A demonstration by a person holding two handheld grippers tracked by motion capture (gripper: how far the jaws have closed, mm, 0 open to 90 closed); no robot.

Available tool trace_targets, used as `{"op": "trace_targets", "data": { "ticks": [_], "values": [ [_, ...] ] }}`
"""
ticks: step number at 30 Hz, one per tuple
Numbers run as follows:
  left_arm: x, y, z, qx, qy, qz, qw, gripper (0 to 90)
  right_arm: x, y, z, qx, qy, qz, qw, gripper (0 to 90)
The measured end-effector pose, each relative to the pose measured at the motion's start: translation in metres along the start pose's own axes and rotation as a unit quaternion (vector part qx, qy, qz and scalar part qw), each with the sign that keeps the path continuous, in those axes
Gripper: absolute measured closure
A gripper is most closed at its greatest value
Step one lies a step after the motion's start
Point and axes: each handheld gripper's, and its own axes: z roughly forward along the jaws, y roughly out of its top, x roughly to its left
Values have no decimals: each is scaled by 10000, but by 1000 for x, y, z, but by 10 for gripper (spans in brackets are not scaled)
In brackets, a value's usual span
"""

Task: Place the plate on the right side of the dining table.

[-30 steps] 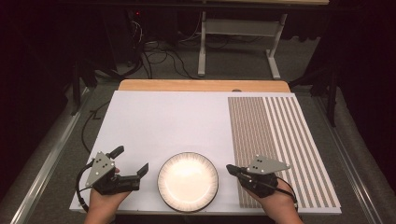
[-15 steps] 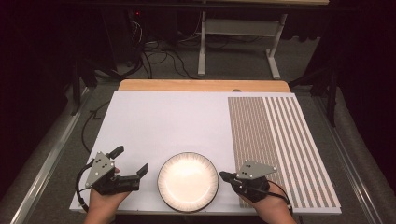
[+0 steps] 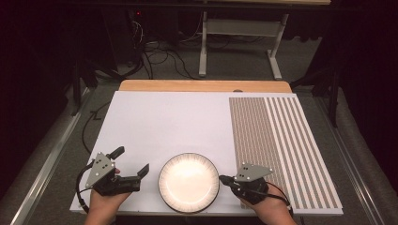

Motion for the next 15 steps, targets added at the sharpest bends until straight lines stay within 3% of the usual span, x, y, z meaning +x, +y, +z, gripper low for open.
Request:
{"op": "trace_targets", "data": {
  "ticks": [7,15],
  "values": [
    [0,0,0,1,3,1,10000,0,2,0,4,118,14,-144,9998,900],
    [0,1,-2,-62,0,-10,10000,0,4,0,6,195,18,-136,9997,900]
  ]
}}
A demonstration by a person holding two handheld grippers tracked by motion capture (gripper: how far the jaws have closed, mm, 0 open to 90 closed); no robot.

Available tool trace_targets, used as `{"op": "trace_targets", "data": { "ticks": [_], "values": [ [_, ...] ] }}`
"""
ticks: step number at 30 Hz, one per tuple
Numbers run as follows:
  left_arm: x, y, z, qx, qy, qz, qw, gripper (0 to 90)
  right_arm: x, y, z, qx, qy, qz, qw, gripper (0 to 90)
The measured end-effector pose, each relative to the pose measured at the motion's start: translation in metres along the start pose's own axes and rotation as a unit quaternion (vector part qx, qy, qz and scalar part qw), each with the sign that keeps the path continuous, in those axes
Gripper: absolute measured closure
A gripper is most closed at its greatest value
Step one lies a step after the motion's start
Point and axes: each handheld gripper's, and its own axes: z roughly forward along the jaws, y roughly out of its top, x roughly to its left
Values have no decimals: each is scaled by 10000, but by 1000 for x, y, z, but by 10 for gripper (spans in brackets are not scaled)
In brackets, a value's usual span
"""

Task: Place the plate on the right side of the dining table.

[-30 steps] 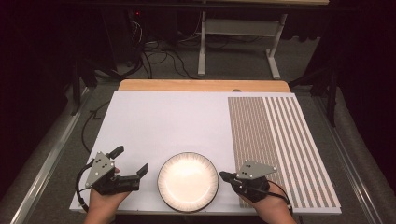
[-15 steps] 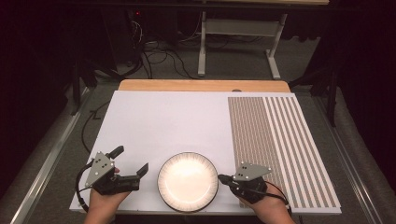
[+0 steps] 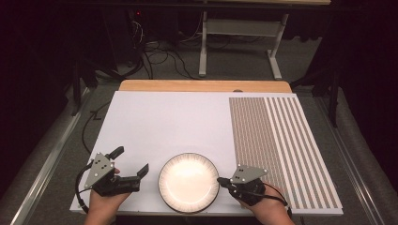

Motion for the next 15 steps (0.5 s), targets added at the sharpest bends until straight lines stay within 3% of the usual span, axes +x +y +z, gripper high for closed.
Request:
{"op": "trace_targets", "data": {
  "ticks": [15],
  "values": [
    [1,1,-1,-9,-2,-18,10000,0,2,2,1,30,-7,-44,10000,900]
  ]
}}
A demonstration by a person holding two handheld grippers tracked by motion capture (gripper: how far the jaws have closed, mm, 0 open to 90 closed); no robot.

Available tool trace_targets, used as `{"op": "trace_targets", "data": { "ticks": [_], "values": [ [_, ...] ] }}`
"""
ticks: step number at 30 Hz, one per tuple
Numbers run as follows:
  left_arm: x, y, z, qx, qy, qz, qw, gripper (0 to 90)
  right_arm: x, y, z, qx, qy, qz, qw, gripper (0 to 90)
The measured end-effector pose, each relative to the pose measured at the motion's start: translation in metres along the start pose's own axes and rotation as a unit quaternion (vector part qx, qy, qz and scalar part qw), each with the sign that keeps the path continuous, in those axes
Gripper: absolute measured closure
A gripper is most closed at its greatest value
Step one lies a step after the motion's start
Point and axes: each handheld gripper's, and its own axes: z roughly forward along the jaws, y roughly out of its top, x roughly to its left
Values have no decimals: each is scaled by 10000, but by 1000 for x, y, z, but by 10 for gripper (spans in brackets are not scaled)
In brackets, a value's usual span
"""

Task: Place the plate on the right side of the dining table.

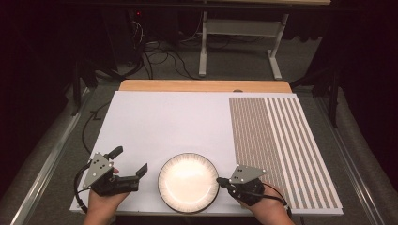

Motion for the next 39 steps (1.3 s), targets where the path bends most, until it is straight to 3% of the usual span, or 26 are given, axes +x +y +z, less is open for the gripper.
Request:
{"op": "trace_targets", "data": {
  "ticks": [32,39],
  "values": [
    [-1,0,1,11,-67,-13,10000,2,5,9,17,103,233,-38,9997,900],
    [-1,0,1,5,-65,-28,10000,2,5,11,20,68,258,46,9996,900]
  ]
}}
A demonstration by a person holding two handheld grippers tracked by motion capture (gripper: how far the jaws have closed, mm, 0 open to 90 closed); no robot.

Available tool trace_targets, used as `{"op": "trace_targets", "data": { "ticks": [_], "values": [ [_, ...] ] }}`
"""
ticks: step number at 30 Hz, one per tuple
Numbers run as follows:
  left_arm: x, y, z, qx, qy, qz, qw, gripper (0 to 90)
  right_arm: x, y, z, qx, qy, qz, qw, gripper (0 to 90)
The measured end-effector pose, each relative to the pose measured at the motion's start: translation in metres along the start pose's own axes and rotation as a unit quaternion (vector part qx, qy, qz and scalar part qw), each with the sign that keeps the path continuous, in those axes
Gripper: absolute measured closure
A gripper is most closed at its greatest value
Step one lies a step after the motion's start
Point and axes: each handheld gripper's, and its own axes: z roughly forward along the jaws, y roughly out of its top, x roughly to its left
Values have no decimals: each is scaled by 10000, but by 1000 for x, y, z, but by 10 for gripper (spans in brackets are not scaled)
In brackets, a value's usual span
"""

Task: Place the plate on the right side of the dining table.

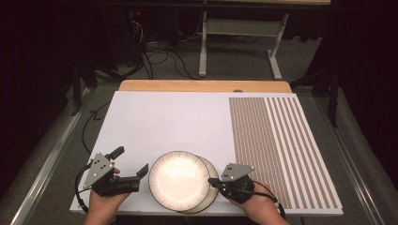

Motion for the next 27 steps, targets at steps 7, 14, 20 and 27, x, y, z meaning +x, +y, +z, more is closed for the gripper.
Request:
{"op": "trace_targets", "data": {
  "ticks": [7,14,20,27],
  "values": [
    [0,0,1,26,0,-19,10000,2,0,0,0,28,27,15,10000,900],
    [0,-1,1,49,-28,-22,10000,2,5,3,10,89,132,-53,9999,900],
    [-1,-2,2,117,-89,-50,9999,2,9,8,19,134,221,-149,9996,900],
    [-7,-2,4,266,-230,-60,9994,2,12,10,22,146,225,-198,9994,900]
  ]
}}
